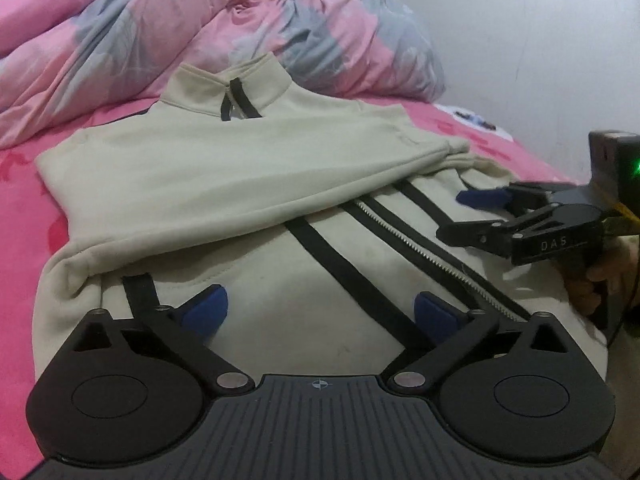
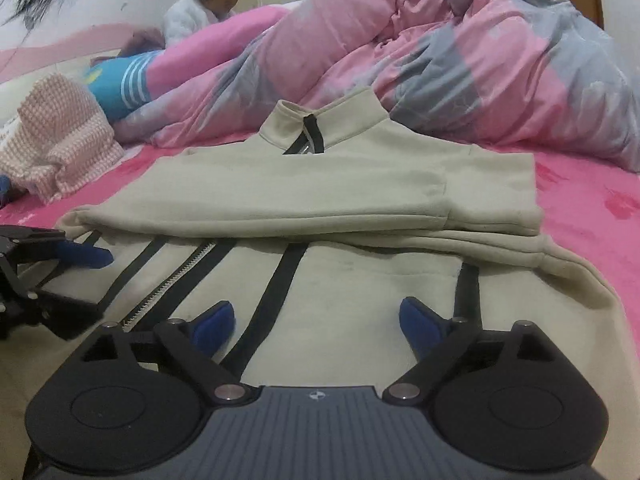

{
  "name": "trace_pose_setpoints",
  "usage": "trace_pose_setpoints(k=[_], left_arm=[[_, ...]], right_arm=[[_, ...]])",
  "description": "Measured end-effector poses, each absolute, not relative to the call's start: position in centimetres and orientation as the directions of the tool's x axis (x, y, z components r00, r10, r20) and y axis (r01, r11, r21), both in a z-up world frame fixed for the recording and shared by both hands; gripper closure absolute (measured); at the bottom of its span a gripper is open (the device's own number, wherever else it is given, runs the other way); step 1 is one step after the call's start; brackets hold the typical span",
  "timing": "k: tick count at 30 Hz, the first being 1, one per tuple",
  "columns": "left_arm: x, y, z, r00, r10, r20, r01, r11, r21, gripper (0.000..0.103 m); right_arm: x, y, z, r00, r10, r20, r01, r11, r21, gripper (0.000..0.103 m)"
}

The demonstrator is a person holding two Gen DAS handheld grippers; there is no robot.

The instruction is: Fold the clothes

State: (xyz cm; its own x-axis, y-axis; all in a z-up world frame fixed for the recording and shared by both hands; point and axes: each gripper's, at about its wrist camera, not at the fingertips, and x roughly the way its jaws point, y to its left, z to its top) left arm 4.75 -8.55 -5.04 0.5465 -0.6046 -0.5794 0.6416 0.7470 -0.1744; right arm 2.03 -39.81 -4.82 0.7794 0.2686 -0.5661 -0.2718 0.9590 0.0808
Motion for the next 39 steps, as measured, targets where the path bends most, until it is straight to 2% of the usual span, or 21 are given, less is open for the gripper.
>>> trace_pose_setpoints(k=[10,15,22,35,39], left_arm=[[5.3,-8.8,-5.0,0.559,-0.59,-0.583,0.636,0.756,-0.155,0.001],[5.1,-9.5,-5.0,0.574,-0.56,-0.597,0.637,0.764,-0.103,0.0],[5.4,-8.7,-5.1,0.56,-0.589,-0.584,0.639,0.755,-0.149,0.0],[5.0,-8.9,-5.1,0.569,-0.576,-0.587,0.639,0.759,-0.126,0.0],[4.4,-9.6,-5.1,0.593,-0.533,-0.603,0.621,0.78,-0.079,0.0]], right_arm=[[1.3,-40.0,-4.5,0.814,0.267,-0.516,-0.261,0.961,0.086,0.011],[1.6,-39.8,-4.5,0.808,0.26,-0.529,-0.261,0.962,0.075,0.008],[1.7,-39.7,-4.6,0.802,0.266,-0.534,-0.264,0.961,0.082,0.007],[2.0,-39.3,-4.8,0.797,0.252,-0.549,-0.26,0.963,0.064,0.004],[1.9,-39.2,-4.8,0.797,0.25,-0.549,-0.26,0.964,0.062,0.004]])
